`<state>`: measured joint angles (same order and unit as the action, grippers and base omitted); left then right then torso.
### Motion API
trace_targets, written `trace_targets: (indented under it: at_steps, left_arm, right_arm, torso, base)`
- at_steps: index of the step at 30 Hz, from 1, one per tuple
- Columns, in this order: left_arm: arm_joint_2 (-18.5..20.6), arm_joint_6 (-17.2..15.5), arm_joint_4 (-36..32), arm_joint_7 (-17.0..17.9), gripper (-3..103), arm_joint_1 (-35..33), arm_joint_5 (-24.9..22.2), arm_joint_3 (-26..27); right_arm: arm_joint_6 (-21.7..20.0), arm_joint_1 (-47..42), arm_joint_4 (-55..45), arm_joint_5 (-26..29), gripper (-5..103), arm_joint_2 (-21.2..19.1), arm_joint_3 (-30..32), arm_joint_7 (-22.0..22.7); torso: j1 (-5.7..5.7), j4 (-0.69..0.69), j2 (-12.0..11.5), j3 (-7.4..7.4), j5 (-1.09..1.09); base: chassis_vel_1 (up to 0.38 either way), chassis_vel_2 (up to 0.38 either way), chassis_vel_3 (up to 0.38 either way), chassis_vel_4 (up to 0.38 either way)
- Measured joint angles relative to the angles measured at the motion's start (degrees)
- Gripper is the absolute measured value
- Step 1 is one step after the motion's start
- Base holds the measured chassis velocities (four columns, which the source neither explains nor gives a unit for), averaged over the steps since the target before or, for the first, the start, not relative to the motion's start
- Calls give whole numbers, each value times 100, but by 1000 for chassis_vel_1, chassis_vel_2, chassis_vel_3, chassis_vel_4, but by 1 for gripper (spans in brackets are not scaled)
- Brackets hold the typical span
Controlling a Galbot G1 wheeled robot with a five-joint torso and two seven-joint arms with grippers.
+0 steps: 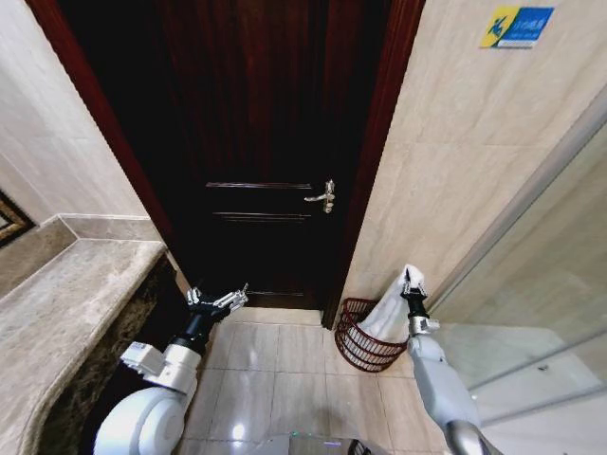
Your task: Discard the used towel into the hamper.
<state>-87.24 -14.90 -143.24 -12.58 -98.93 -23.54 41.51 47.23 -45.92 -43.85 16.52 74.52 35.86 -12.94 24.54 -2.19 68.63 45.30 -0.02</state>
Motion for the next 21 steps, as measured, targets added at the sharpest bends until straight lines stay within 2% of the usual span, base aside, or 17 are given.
trace_targets:
  at_steps: [17,21]
  left_arm:
    - [0,0,0,0,100,0,0,0]
    - [0,0,0,0,100,0,0,0]
  right_arm:
    - [8,218,1094,-8,7,115,60,-330]
    - [3,413,1498,-160,7,139,103,-341]
  torso:
    - [0,1,0,0,2]
    - [0,0,0,0,1]
  base:
    - [0,0,0,0]
    - [0,0,0,0]
